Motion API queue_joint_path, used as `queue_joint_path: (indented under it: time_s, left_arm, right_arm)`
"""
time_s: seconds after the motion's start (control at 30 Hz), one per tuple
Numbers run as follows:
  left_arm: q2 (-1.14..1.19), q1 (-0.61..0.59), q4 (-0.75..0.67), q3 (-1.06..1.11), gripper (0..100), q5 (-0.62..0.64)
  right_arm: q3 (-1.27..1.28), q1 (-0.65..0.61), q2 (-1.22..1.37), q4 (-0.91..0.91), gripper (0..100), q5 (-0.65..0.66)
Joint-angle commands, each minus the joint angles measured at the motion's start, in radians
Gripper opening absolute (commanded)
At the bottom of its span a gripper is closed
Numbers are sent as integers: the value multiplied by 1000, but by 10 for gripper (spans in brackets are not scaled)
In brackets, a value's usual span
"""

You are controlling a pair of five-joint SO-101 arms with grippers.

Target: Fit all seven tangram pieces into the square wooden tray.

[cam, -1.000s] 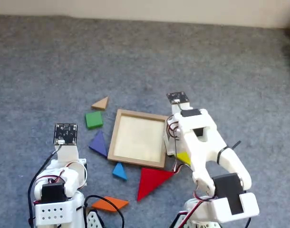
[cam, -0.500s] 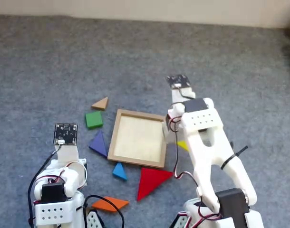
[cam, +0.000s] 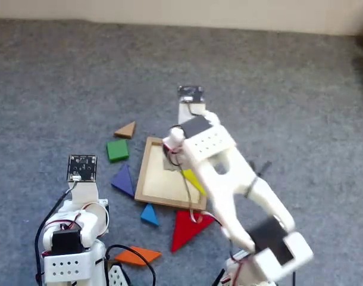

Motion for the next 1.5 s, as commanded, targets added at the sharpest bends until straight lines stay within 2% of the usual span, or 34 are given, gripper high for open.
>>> queue_joint_path:
  time_s: [0.0,0.47,0.67,1.0,1.2,1.47]
  left_arm:
    - [-50,-16,6,19,10,-3]
    - [-50,-16,6,19,10,-3]
    - [-50,-16,6,19,10,-3]
    - [-50,-16,6,19,10,-3]
    - [-50,-16,6,19,10,-3]
    - [-50,-16,6,19,10,-3]
  right_arm:
    - [-142,-25,91,2,163,-32]
    - [-214,-24,216,10,173,-35]
    - [-213,-24,216,12,265,-98]
    - [-219,-24,216,8,273,-103]
    - [-216,-24,216,10,385,-106]
    - [-219,-24,202,24,386,-104]
